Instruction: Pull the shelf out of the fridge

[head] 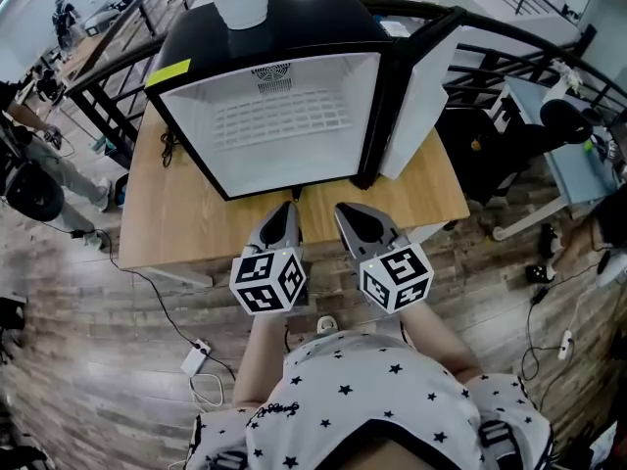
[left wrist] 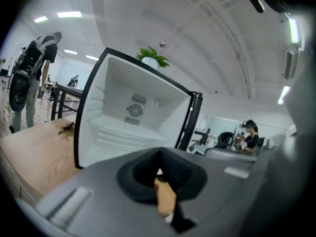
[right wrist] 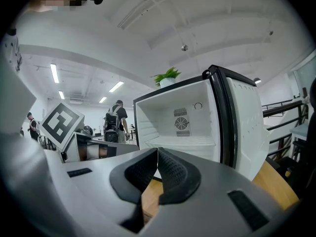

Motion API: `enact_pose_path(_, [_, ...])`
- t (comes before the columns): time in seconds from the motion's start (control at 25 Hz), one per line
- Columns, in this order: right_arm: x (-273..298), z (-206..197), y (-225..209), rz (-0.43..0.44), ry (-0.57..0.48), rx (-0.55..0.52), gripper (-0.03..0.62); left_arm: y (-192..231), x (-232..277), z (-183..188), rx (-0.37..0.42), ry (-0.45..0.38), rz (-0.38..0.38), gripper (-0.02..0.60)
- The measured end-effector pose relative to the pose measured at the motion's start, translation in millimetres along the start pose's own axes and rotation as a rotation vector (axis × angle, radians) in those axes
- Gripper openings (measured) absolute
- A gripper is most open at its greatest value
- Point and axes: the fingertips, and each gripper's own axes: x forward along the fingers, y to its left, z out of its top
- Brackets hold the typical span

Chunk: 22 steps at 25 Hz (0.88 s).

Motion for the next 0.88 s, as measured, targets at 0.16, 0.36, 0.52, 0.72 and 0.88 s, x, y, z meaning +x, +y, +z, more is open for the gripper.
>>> enact_pose_path(0.16, [17,0,0,-0.009,0.003,0.000,0.020,12,11,5,-0.017,0.001,-0.024,0.005])
enact_pose_path(0.36, [27,0,0,-0.020,0.005,-0.004,0.020,22,22,8,-0.044,-0.001,-0.048,0.005])
enact_pose_path(0.52, [28,-2,0,-0.025,0.017,-0.006,0.021,27,31,8,-0.085,-0.006,-0.056,0.005])
enact_pose_path(0.72, [28,-5,-8,-0.037,0.019,0.004,0.021,32,48,9,-0.210,-0.041,-0.081,0.005])
enact_pose_path(0.88, [32,-7,-16,-0.029,0.018,0.005,0.021,36,61,12,-0.301,-0.077,-0.094,0.005])
